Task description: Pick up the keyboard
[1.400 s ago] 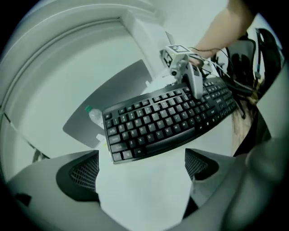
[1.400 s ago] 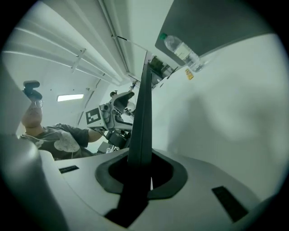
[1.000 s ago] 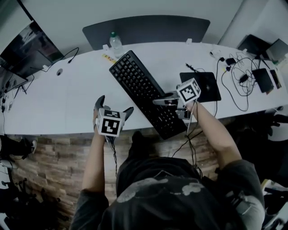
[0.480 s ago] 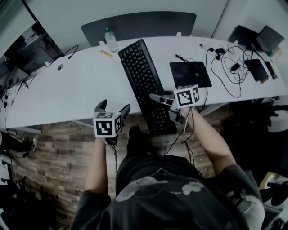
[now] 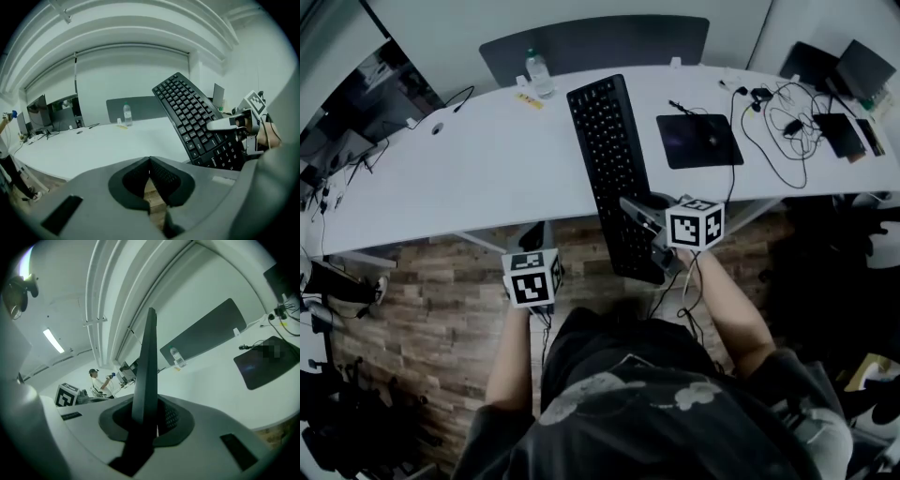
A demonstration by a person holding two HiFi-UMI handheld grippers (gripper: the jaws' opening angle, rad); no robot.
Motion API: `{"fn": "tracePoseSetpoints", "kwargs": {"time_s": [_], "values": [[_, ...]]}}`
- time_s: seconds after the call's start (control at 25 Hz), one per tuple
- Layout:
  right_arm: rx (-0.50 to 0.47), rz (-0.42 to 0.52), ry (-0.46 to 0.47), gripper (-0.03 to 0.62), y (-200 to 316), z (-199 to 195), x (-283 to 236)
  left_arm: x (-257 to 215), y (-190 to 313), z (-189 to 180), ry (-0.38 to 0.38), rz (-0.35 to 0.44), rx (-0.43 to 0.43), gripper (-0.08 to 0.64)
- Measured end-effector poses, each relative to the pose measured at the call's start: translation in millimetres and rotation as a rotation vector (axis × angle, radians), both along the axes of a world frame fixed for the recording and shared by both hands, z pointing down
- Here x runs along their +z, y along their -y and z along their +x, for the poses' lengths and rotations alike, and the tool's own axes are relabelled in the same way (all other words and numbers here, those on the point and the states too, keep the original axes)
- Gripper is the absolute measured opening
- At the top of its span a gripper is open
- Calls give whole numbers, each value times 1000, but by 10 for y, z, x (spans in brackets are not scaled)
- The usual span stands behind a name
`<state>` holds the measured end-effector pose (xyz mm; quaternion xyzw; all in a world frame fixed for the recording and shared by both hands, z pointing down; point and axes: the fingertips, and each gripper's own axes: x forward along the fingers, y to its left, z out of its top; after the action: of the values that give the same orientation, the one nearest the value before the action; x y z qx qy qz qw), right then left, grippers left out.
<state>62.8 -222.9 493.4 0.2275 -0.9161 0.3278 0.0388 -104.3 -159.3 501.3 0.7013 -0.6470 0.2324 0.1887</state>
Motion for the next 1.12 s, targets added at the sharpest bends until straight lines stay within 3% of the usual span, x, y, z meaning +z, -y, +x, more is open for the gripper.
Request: {"fn": "tracePoseSetpoints", "kwargs": {"time_s": [0.6,1.12], "values": [[195,-16,-153,72,-870,47,303,165,-963,-332,-21,-5,44,2],[270,-29,-177,72,-2096,-112,327,229,-2170,-720,-97,12,49,2]]}}
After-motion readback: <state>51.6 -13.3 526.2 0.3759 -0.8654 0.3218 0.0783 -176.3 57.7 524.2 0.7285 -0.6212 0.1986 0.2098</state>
